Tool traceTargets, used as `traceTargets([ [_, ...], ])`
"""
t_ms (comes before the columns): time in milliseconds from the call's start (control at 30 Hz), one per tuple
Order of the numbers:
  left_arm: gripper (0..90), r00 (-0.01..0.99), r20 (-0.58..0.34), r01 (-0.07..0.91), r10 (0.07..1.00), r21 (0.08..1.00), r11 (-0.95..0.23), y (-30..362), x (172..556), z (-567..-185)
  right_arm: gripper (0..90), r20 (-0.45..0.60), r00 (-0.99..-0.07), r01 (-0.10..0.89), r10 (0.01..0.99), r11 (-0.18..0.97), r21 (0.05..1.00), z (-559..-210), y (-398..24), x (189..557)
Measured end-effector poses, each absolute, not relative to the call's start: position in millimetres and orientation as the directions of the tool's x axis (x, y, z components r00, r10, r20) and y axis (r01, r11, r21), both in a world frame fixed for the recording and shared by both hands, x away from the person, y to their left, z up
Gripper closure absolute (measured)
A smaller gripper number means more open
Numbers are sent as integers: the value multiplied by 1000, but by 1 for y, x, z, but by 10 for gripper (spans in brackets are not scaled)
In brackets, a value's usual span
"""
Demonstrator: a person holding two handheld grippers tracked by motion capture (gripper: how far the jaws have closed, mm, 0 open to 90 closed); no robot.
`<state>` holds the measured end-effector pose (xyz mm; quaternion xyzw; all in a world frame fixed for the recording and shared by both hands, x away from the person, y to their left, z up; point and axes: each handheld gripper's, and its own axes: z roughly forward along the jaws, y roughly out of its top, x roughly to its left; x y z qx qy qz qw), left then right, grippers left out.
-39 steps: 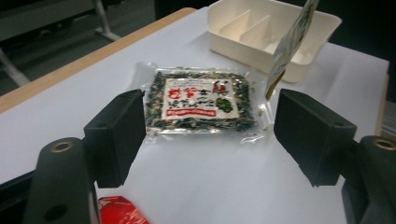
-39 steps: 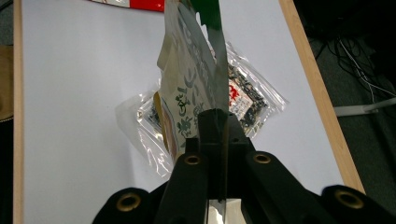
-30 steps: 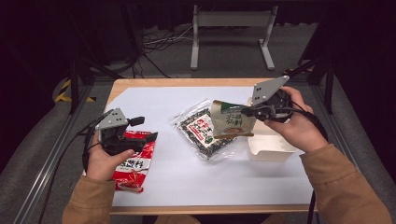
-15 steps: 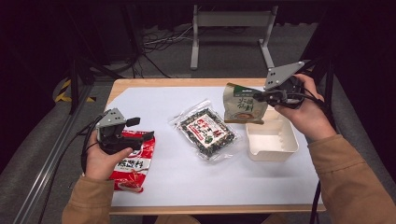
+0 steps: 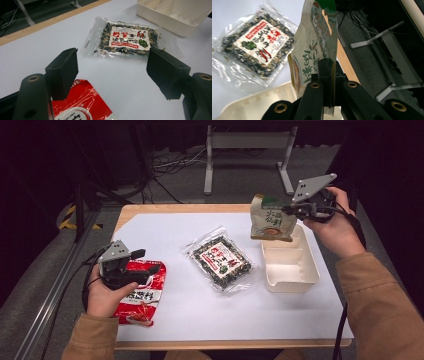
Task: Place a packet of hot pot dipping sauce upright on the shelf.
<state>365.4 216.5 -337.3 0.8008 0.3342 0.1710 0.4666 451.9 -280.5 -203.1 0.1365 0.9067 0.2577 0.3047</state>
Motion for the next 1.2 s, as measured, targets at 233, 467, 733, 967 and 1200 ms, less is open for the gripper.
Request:
traceTargets([
  [233,260,705,-46,390,708,858,-333,221,361,-339,894,-492,-758,102,428,823,559,-204,-297,466],
  [467,260,697,-40,390,716,859,-332,227,357,-340,894,-500,-745,114,442,822,558,-210,-312,481],
  [733,259,692,-44,395,720,858,-328,229,359,-341,894,-503,-742,108,444,820,563,-219,-323,495],
  [967,259,697,-39,390,716,859,-332,227,360,-341,894,-484,-758,115,438,819,562,-230,-330,507],
  [1200,258,697,-43,389,716,861,-327,227,360,-341,894,-485,-763,129,428,835,534,-241,-329,513],
])
